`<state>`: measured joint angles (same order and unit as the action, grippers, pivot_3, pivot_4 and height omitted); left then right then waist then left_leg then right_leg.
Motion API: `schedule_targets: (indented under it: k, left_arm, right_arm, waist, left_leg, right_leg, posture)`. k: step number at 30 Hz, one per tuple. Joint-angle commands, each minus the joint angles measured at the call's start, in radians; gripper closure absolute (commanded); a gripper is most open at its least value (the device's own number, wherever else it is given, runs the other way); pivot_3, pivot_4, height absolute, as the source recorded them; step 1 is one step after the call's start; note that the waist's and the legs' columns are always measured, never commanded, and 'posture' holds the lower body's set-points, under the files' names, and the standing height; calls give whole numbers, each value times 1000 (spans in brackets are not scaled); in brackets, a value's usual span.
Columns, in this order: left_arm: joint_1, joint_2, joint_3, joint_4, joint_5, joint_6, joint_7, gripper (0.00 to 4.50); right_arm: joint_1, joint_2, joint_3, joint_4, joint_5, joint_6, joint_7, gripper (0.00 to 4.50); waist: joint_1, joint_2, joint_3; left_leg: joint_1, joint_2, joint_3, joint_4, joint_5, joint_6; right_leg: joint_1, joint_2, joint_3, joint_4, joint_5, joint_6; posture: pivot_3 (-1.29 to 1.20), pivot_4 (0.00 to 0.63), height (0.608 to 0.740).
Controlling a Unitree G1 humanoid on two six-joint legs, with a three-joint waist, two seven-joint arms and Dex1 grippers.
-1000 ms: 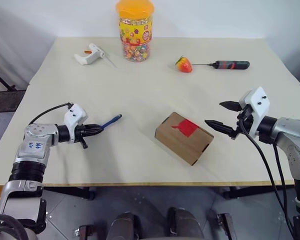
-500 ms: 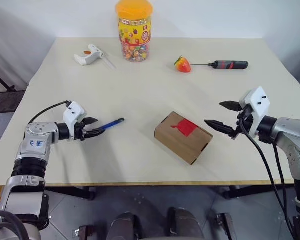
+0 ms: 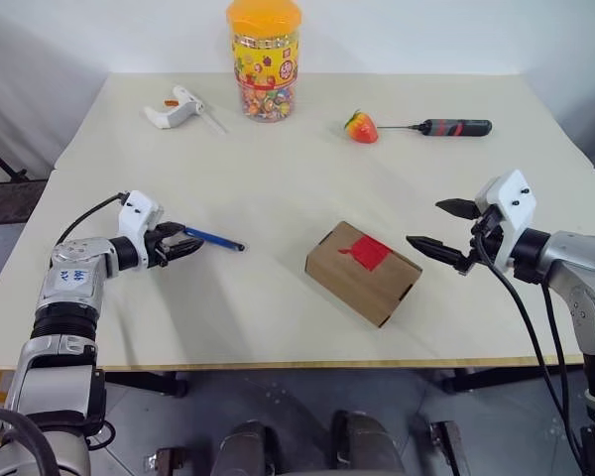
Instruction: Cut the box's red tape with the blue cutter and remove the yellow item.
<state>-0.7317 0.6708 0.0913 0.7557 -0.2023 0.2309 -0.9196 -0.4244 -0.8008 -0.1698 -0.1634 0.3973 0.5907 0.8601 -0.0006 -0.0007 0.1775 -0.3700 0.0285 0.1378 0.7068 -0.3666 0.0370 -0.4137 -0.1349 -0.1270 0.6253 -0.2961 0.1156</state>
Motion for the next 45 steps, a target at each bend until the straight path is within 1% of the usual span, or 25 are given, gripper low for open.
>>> schedule_targets:
  k: [1, 3, 6, 14, 18, 22, 24, 26, 30, 32, 35, 37, 39, 41, 43, 45]
  left_arm:
    - [-23, -8, 61, -64, -93, 84, -55, 1337]
    - [-39, -10, 76, -54, -101, 101, -43, 1337]
    - [-56, -13, 51, 18, -41, 49, 6, 1337]
    - [-64, -41, -15, 117, 41, -31, -7, 1337]
    - [-47, -25, -42, 136, 76, -55, -23, 1337]
    - [-7, 14, -77, 132, 110, -68, -60, 1337]
    - [31, 40, -83, 103, 113, -67, -83, 1337]
    - [100, 80, -84, 49, 112, -67, -115, 1337]
    - [223, 133, -54, -83, 80, -30, -133, 1337]
    - [261, 146, -32, -152, 56, 1, -128, 1337]
    - [273, 137, 4, -219, 18, 40, -109, 1337]
    - [237, 108, 47, -243, -30, 79, -79, 1337]
    - [120, 42, 118, -201, -90, 89, 12, 1337]
    - [40, 2, 143, -159, -101, 86, 63, 1337]
    - [11, -11, 108, -110, -63, 54, 59, 1337]
    - [-12, -21, 90, -60, -46, 27, 52, 1337]
  right_arm:
    - [-21, -17, -19, -14, 10, -4, -2, 0]
    - [-22, -15, -19, -14, 10, -6, -3, 0]
    - [-24, -4, -16, -18, 16, -12, -1, 0]
    - [-16, -7, -17, -72, 66, 15, 19, 0]
    - [-6, -13, -24, -80, 67, 22, 10, 0]
    - [0, -18, -29, -88, 69, 28, 4, 0]
    - [4, -21, -34, -92, 71, 31, 2, 0]
    - [8, -24, -39, -95, 73, 34, 0, 0]
    - [12, -27, -39, -96, 75, 36, 2, 0]
    - [8, -27, -36, -92, 75, 36, 4, 0]
    - [-2, -25, -30, -79, 72, 31, 6, 0]
    - [-17, -21, -18, -64, 67, 23, 10, 0]
    - [-41, -10, -2, -44, 62, 9, 14, 0]
    - [-54, 0, 7, -37, 65, 0, 20, 0]
    - [-58, 5, 12, -39, 66, -1, 21, 0]
    - [-57, 9, 15, -43, 65, -3, 20, 0]
  waist:
    - [0, 0, 0]
    - [-1, -1, 1]
    - [-1, -2, 1]
    - [2, -2, 1]
    - [1, -2, 1]
    - [-2, -2, 1]
    - [-3, -2, 0]
    - [-10, -1, 0]
    - [-31, 0, -1]
    - [-37, 1, -1]
    - [-34, 1, -1]
    - [-28, 1, -1]
    - [-21, 0, -1]
    - [-2, -3, 1]
    - [0, -6, 0]
    - [-1, -6, 0]
  left_leg:
    - [0, 0, 0, 0, 0, 0]
    - [0, 0, 0, 0, 0, 0]
    - [0, 0, 0, 0, 0, 0]
    - [-1, 0, 0, 0, 0, 0]
    - [0, 0, 0, 0, 0, 0]
    - [1, 0, 0, 0, 0, 0]
    - [1, 0, 1, 0, 0, 0]
    - [1, 1, 2, -1, 0, 0]
    - [8, 1, 7, -8, 0, 0]
    - [12, 1, 10, -10, -1, -1]
    - [13, 2, 11, -11, -1, -1]
    - [13, 1, 11, -10, -1, -1]
    - [12, 1, 11, -9, -1, -1]
    - [9, 1, 9, -6, -1, 0]
    - [3, 1, 8, -3, 0, 0]
    - [2, -1, 8, -4, -1, 1]
  right_leg:
    - [0, 0, 0, 0, 0, 0]
    - [0, 0, 0, 0, 0, 0]
    - [0, 0, 0, 0, 0, 0]
    - [-1, 0, 0, 0, 0, 0]
    - [0, 0, 0, 0, 0, 0]
    - [0, 0, 0, 0, 0, 0]
    - [0, 0, 1, 0, 0, 0]
    - [-1, 1, 1, 0, 0, 0]
    - [0, 0, 3, 0, 0, 0]
    - [0, 0, 4, 0, 0, 0]
    - [0, 0, 5, 0, 0, -1]
    - [0, -1, 5, 0, 0, -1]
    - [0, -1, 5, 0, 0, -1]
    - [0, -2, 4, 1, 0, 0]
    - [-3, -2, 2, 1, 1, 0]
    - [-5, -2, 2, 1, 1, 0]
  posture:
    - [0, 150, 740]
    - [0, 150, 740]
    - [0, 150, 740]
    - [0, 150, 740]
    - [0, 150, 740]
    - [0, 150, 740]
    - [0, 150, 740]
    - [0, 150, 740]
    - [0, 150, 740]
    - [0, 150, 740]
    - [0, 150, 740]
    - [0, 150, 740]
    - [0, 150, 740]
    - [0, 150, 740]
    - [0, 150, 740]
    - [0, 150, 740]
